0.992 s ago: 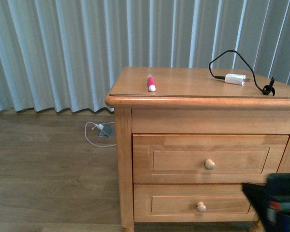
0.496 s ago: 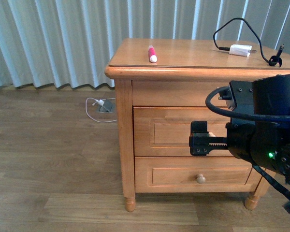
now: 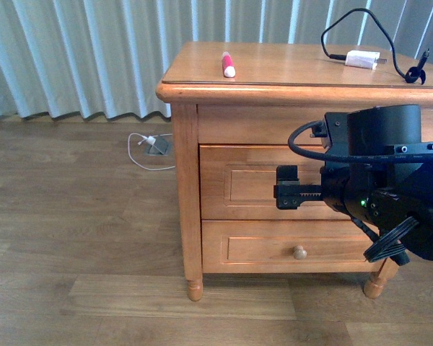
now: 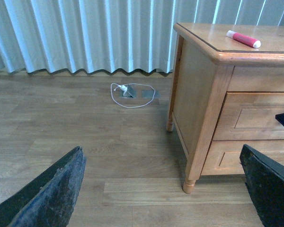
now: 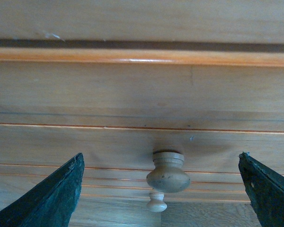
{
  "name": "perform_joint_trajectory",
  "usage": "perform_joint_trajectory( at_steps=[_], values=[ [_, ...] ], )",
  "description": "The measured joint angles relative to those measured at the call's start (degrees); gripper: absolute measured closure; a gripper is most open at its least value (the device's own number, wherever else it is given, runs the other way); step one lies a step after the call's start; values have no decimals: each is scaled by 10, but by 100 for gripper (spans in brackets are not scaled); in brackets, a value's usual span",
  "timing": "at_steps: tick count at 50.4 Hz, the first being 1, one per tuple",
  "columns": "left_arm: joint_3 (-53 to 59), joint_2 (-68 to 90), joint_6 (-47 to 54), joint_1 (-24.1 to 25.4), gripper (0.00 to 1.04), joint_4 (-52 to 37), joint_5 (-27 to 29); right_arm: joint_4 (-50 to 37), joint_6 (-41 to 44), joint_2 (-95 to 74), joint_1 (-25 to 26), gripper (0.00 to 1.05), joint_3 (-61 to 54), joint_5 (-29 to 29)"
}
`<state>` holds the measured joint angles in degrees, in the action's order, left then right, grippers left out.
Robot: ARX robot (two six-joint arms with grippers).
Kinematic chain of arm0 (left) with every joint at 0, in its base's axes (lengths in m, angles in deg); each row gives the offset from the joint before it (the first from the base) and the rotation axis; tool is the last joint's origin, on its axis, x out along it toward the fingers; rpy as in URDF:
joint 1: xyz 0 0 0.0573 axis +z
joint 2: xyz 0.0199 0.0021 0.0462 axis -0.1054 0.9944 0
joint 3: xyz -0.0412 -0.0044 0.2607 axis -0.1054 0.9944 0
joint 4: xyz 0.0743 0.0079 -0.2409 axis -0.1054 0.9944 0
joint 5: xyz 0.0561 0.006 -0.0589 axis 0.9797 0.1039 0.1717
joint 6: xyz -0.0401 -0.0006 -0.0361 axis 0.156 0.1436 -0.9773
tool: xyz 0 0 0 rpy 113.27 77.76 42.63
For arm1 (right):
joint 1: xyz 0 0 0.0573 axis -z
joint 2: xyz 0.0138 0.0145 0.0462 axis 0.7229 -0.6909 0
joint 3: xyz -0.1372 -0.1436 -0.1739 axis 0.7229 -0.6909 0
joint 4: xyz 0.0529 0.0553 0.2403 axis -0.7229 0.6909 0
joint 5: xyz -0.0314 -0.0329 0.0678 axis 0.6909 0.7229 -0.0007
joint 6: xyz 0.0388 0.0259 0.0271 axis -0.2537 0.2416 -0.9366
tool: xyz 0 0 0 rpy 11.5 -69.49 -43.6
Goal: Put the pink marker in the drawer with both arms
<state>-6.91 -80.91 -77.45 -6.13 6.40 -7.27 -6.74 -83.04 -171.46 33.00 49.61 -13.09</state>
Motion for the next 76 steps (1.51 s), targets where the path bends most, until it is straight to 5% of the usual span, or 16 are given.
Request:
perform_joint_trajectory(
  at_steps=[24, 50, 65, 76],
  values=[
    [0, 0, 0, 0, 6, 0, 0, 1, 12, -41, 4, 8, 28, 12],
    [0, 0, 0, 0, 6, 0, 0, 0, -4, -37, 8, 80, 22, 13],
    [0, 0, 0, 0, 6, 0, 0, 55, -67, 29, 8, 82, -43, -13],
    [0, 0, 0, 0, 6, 0, 0, 68, -98, 139, 0, 82, -194, -36]
  ],
)
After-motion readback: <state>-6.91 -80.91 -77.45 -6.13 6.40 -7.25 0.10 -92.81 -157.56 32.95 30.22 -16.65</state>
